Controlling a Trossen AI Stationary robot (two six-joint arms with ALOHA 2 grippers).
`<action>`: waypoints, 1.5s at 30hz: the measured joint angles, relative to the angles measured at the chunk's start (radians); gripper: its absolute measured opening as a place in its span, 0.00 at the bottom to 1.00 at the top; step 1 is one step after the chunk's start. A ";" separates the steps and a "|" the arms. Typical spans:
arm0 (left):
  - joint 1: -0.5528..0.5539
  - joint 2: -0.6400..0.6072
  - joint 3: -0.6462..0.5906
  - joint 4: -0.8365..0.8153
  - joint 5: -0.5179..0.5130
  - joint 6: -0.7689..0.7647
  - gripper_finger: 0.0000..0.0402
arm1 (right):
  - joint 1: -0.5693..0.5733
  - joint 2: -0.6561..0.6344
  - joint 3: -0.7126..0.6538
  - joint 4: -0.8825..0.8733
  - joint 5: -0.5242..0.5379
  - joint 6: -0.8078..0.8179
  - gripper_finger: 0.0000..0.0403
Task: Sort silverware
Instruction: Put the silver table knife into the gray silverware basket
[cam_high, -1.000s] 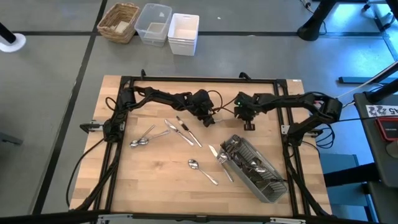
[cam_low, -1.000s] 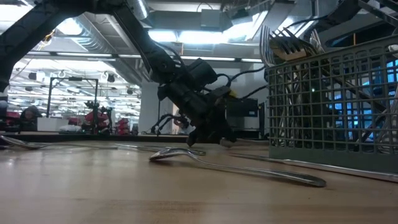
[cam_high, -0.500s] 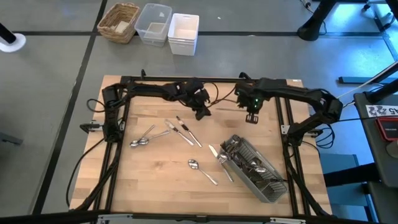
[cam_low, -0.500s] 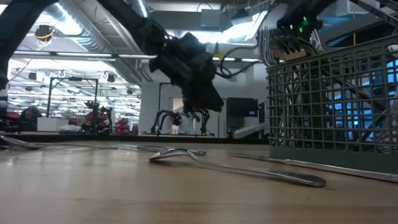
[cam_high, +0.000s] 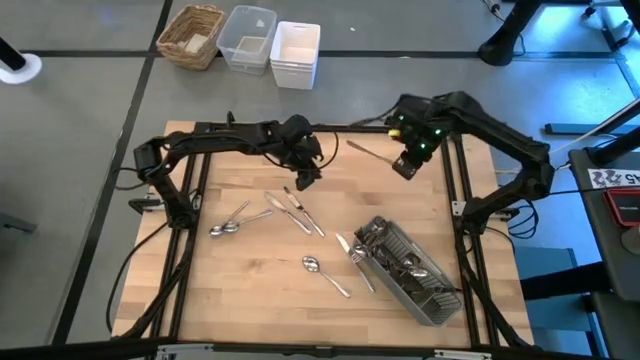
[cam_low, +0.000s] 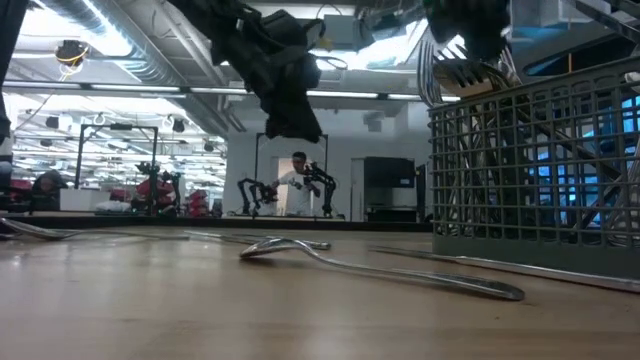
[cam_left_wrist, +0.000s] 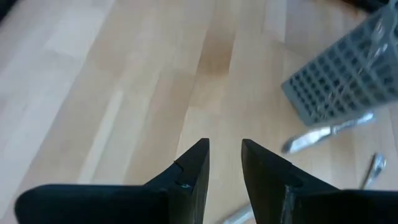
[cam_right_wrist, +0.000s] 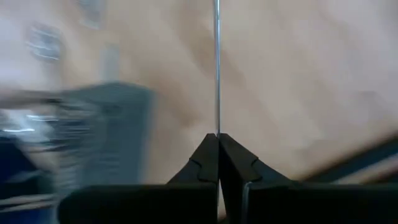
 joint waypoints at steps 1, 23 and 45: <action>0.000 -0.005 0.000 -0.018 -0.004 0.008 0.21 | 0.001 -0.001 0.031 -0.001 -0.036 0.040 0.00; -0.119 -0.021 -0.164 -0.152 -0.018 0.035 0.21 | 0.592 -0.036 0.313 0.002 -0.455 1.066 0.00; -0.204 -0.021 -0.256 0.069 -0.018 -0.024 0.21 | 1.048 -0.023 0.267 0.003 -0.683 1.652 0.00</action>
